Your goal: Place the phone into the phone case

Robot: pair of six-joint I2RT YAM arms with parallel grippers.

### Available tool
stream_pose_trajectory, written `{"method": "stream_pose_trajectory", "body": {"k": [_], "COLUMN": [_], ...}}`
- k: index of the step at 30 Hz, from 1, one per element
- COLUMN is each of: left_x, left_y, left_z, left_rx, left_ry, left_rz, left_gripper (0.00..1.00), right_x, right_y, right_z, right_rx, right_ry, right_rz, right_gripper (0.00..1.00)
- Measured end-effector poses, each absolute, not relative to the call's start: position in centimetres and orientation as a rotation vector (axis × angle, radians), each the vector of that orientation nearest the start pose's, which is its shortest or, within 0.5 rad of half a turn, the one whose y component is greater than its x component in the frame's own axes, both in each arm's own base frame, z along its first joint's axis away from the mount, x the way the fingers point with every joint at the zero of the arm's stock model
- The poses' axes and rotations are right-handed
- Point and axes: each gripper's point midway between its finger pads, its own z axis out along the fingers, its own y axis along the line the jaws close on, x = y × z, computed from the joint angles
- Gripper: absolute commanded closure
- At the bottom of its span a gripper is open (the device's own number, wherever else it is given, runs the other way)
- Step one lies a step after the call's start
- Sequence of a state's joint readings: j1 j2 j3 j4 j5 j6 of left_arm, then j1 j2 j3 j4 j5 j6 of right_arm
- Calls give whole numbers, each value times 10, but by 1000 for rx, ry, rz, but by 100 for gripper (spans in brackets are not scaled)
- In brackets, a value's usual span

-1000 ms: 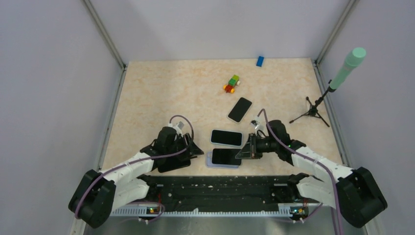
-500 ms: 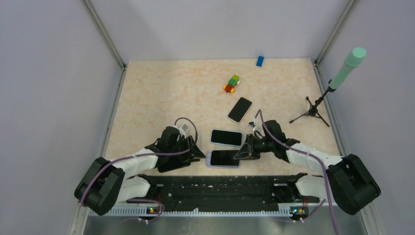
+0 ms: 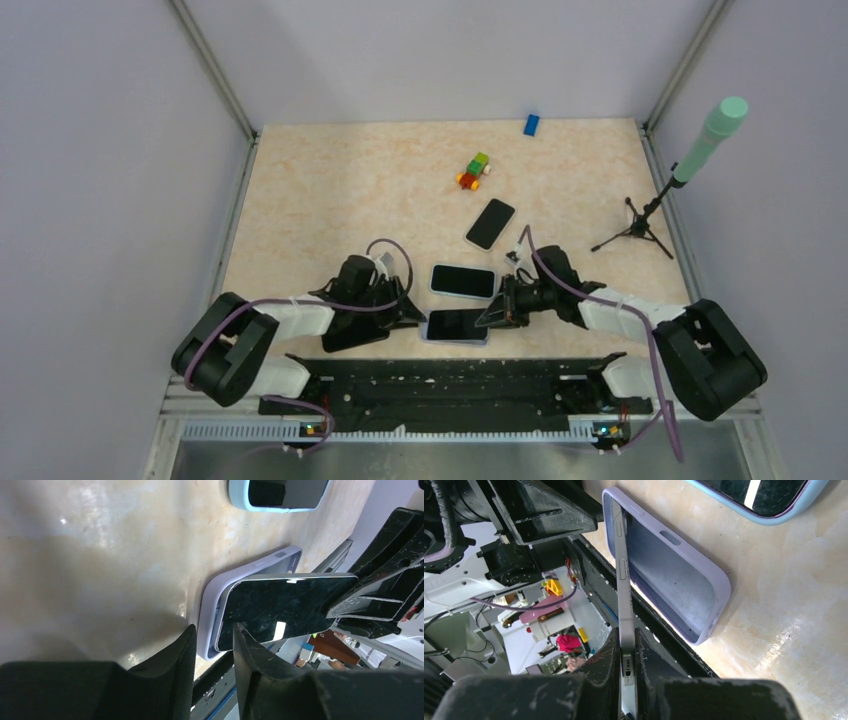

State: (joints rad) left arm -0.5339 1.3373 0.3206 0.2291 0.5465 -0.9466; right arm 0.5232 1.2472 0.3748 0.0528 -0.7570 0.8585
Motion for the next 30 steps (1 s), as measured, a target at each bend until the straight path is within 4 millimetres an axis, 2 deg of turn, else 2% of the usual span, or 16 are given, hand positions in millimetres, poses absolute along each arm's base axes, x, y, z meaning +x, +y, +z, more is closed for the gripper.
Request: {"method": "stream_pose_trajectory", "body": {"k": [5, 10, 18, 23, 30], "left_x": [172, 175, 174, 175, 185], "left_y": [-246, -245, -246, -246, -233], "left_z": [28, 24, 23, 24, 30], "left_rx": [-219, -207, -167, -119, -43], "left_ry": [2658, 2685, 2705, 2724, 2734], "left_rz": [-1259, -1202, -1158, -1113, -917], "left_gripper": [76, 79, 78, 73, 69], "right_x": [142, 144, 145, 145, 147], "right_y": [248, 251, 253, 253, 262], "right_z": [59, 55, 47, 44, 41], "right_rx": [52, 50, 37, 13, -64], "right_ry": [2717, 2744, 2766, 2772, 2794], "right_rz": [1466, 1470, 1488, 1481, 1457], "right_gripper": [100, 100, 100, 100, 100]}}
